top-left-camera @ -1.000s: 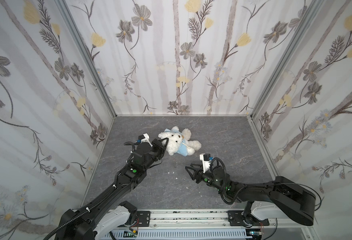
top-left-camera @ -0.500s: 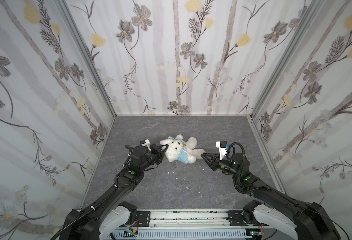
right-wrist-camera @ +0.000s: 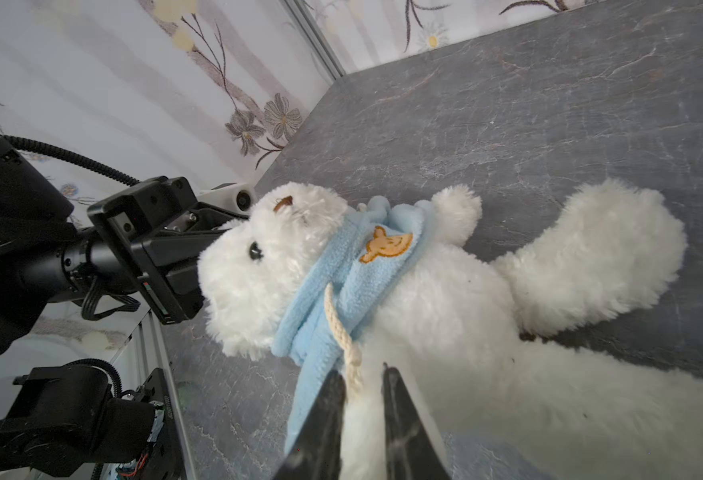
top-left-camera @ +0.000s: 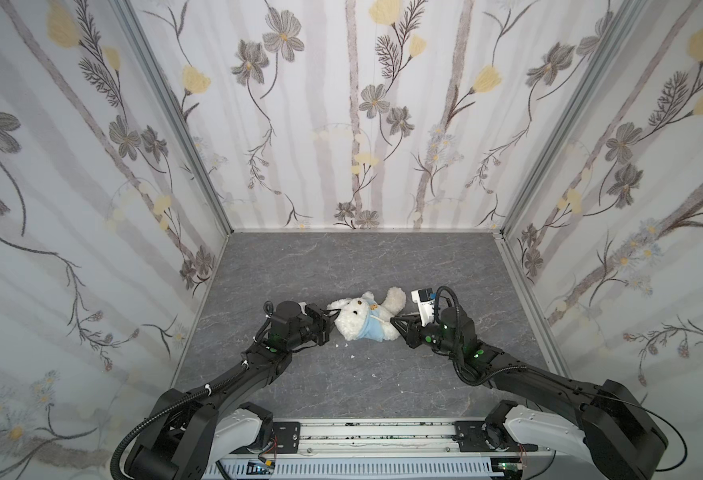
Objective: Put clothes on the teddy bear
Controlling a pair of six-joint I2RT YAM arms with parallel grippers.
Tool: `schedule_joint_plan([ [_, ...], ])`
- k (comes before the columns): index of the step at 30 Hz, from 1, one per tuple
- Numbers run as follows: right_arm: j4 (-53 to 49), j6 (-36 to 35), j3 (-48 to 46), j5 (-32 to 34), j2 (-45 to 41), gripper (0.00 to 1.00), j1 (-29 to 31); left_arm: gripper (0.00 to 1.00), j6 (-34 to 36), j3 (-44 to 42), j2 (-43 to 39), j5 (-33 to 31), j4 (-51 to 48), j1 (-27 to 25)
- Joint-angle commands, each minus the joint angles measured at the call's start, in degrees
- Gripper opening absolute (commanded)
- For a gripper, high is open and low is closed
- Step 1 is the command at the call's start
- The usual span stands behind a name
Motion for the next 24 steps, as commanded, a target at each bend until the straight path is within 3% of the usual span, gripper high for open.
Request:
schedule_joint_plan([
  [1,-1.04,-0.16,-1.44,2.05,-3.46,0.20,2.80,0.00,-1.75,-0.72,-0.74,-0.25,3.61,0.11],
  [5,0.24,-1.99,-11.06,11.43,-13.98,0.17,8.06,0.00,-4.33,-2.09,-2.01,-2.65,3.66,0.08],
  [7,5.21,-3.42,-13.80,15.47,-13.10,0.15,11.99,0.00,-5.85,-2.62,-2.47,-3.31,3.79,0.10],
  [14,35.26,-11.07,-12.78,24.75,12.95,0.15,21.39,0.00,-7.87,-2.69,-2.88,-3.20,4.31,0.18],
  [20,66.33,-14.30,-10.45,29.64,36.22,0.15,21.61,0.00,-7.43,-1.95,-1.60,-1.88,4.36,0.10],
  [24,76.00,-15.22,-9.96,34.77,44.78,0.14,21.56,0.00,-6.98,-1.63,-1.94,-1.58,4.40,0.13],
])
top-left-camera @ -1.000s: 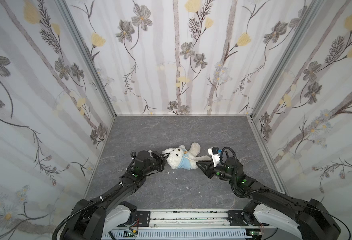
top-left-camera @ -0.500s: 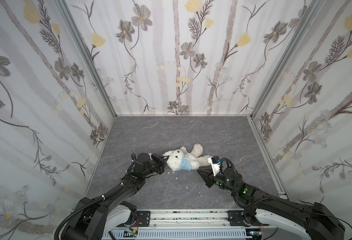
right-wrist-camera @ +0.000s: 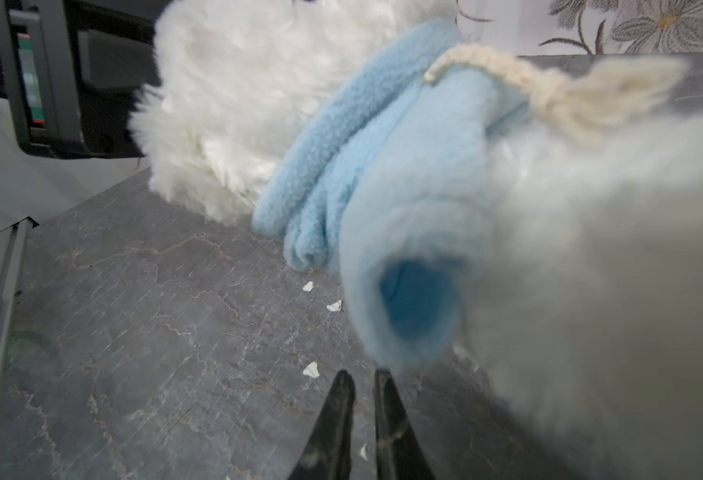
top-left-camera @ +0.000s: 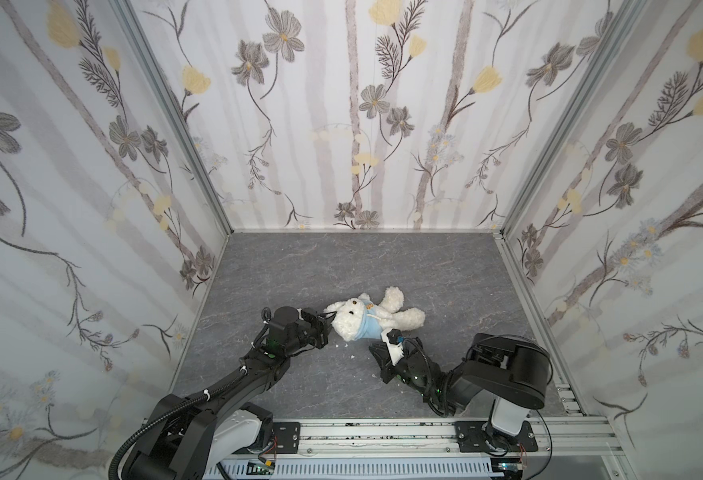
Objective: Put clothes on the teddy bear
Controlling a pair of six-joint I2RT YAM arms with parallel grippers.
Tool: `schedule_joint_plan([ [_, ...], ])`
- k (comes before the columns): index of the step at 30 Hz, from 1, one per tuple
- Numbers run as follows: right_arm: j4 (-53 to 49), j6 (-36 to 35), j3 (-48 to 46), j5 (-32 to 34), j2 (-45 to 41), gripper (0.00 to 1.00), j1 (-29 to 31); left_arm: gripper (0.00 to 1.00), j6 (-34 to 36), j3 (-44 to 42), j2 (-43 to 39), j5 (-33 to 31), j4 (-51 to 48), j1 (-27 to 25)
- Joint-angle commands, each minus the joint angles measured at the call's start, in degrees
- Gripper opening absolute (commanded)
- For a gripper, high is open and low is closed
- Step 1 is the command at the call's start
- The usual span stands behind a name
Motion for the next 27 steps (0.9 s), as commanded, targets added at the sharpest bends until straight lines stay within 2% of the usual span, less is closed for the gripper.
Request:
schedule_joint_plan([
  [1,19.34,-2.18,0.51,5.95,3.40,0.15,-0.05,0.00,-0.80,0.63,-0.25,1.18,3.09,-0.05],
  [5,16.46,-2.35,2.59,7.16,4.17,0.19,-0.22,0.00,-0.65,0.35,-0.68,1.28,3.09,-0.05],
  [15,19.17,-3.47,5.61,5.08,8.07,0.25,-1.91,0.00,-0.64,0.41,-1.17,1.36,3.00,-0.21],
  [21,17.97,-4.15,7.95,2.40,8.25,0.25,-2.20,0.00,-0.40,0.80,-0.26,1.39,3.00,-0.56],
  [27,16.92,-6.20,9.34,5.16,8.21,0.22,-3.11,0.00,-0.31,1.08,0.19,1.37,3.00,-1.00],
])
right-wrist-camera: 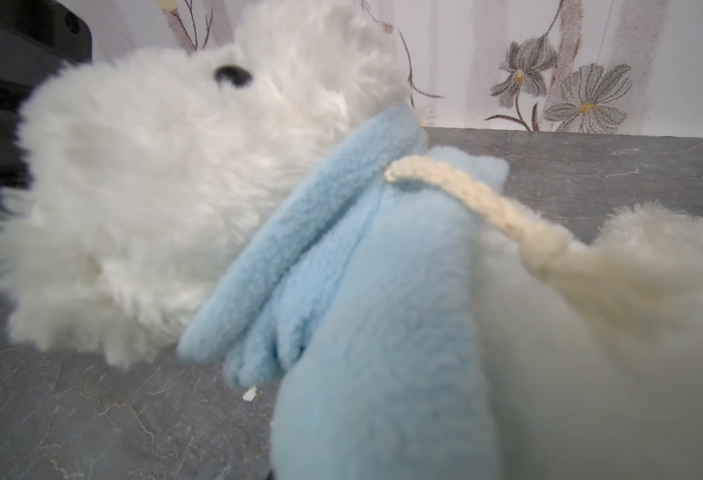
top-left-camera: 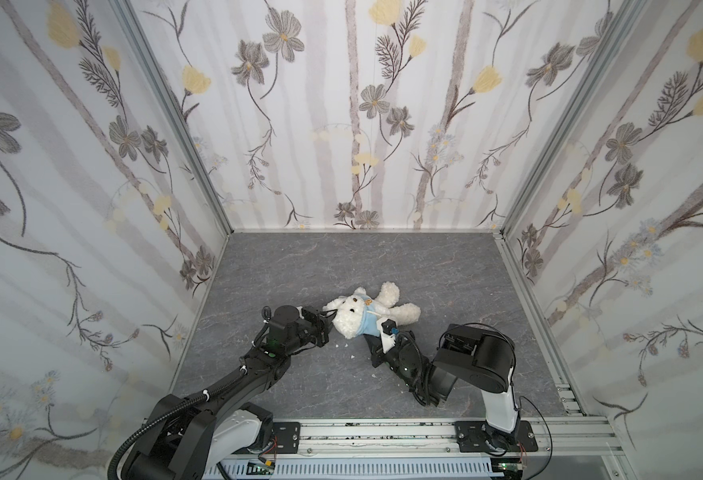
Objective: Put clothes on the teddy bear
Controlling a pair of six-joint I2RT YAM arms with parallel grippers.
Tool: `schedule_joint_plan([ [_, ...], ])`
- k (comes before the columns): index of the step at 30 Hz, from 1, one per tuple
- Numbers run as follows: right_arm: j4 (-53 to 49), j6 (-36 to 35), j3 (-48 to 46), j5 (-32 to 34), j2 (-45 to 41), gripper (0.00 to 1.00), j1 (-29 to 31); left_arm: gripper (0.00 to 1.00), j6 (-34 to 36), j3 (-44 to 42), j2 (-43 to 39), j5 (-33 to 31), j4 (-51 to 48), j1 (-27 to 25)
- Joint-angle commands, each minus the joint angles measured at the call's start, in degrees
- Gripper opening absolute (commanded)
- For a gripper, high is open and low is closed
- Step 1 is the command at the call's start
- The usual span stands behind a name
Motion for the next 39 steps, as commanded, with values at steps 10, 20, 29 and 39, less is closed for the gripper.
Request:
schedule_joint_plan([
  [10,7.72,-7.39,3.87,-1.79,-0.83,0.15,-2.69,0.00,-0.64,0.66,0.10,2.01,2.54,-0.58],
  [20,10.01,-6.62,-3.92,8.43,-3.51,0.00,-3.27,0.00,-0.55,1.95,-0.42,2.56,2.54,3.19],
  [29,9.82,-2.52,-12.06,20.70,-8.55,0.00,-2.77,0.00,2.26,2.20,1.40,6.45,1.31,5.73],
  [39,-4.93,3.75,-14.05,25.99,-16.20,0.00,-3.34,0.00,8.30,3.72,3.28,9.07,-2.29,8.11],
])
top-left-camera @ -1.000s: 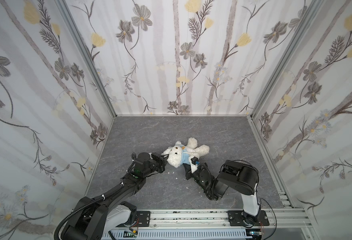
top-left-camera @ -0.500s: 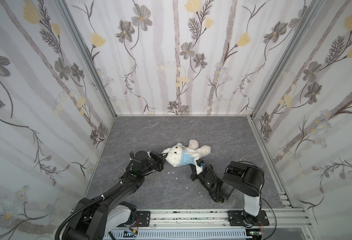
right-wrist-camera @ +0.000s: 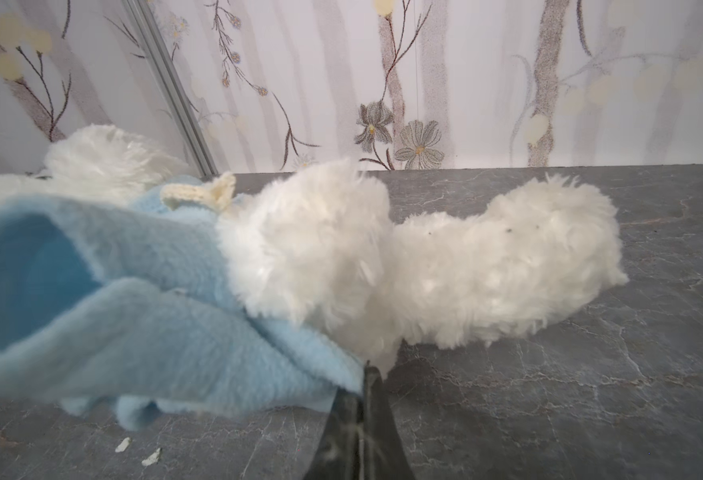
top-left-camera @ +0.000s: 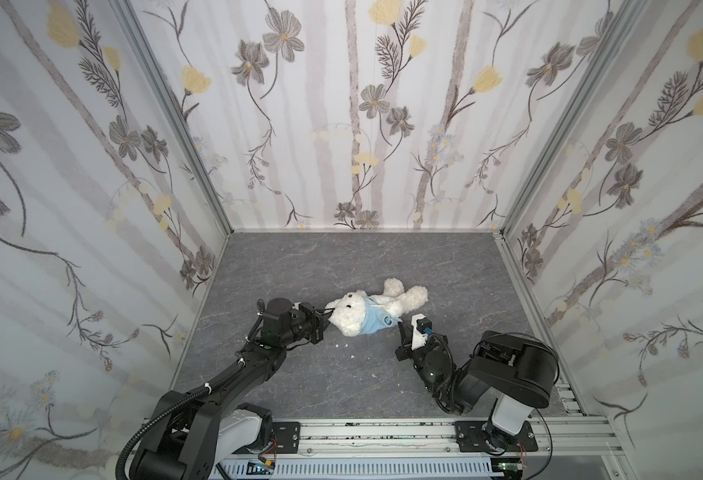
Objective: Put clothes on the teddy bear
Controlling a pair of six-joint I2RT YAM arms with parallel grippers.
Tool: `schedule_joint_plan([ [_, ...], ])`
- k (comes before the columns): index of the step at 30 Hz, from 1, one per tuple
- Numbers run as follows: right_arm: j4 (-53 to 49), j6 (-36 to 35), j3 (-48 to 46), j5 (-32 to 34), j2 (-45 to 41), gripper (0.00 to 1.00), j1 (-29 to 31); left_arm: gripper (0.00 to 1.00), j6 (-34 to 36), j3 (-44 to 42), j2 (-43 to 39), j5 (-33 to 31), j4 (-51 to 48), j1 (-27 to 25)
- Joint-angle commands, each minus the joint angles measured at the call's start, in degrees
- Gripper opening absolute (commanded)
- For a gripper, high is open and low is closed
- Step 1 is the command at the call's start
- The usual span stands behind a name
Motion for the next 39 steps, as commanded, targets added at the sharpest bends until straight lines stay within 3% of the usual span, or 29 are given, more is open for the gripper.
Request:
schedule_joint_plan([
  [1,-5.29,3.30,-0.78,9.65,-1.81,0.00,-0.91,0.00,3.37,0.97,0.68,-2.06,0.88,1.00],
  [11,-29.84,14.21,0.85,13.27,-13.19,0.00,-4.17,0.00,12.83,1.52,4.37,1.41,0.08,1.76],
  [14,-31.50,14.92,0.24,9.65,-16.83,0.00,-5.03,0.00,17.65,2.75,5.16,1.24,-1.69,1.88],
  [16,-25.11,10.99,-1.05,-1.21,-18.41,0.00,-6.28,0.00,19.24,3.41,5.79,1.29,-1.74,1.73],
  [18,-18.83,6.28,-1.12,-19.00,-17.67,0.00,-8.32,0.00,20.90,4.37,5.82,1.31,-1.39,1.31],
  [21,-28.01,5.37,2.74,-28.97,-16.06,0.00,-8.63,0.00,22.73,5.61,8.51,2.32,0.15,0.35],
  [29,-40.10,8.06,4.24,-33.14,-20.87,0.00,-12.21,0.00,27.72,6.93,11.53,4.04,1.58,-0.59],
  [33,-37.58,6.55,2.23,-35.28,-23.36,0.00,-12.12,0.00,30.06,7.36,11.98,2.76,1.37,-1.06],
  [35,-32.56,7.46,-0.98,-33.41,-26.46,0.00,-12.19,0.00,32.33,7.25,11.78,0.45,-0.56,-1.48],
  [39,-30.71,12.77,-4.79,-22.94,-35.17,0.00,-12.21,0.00,41.72,9.01,10.67,-5.45,-8.93,-3.68],
])
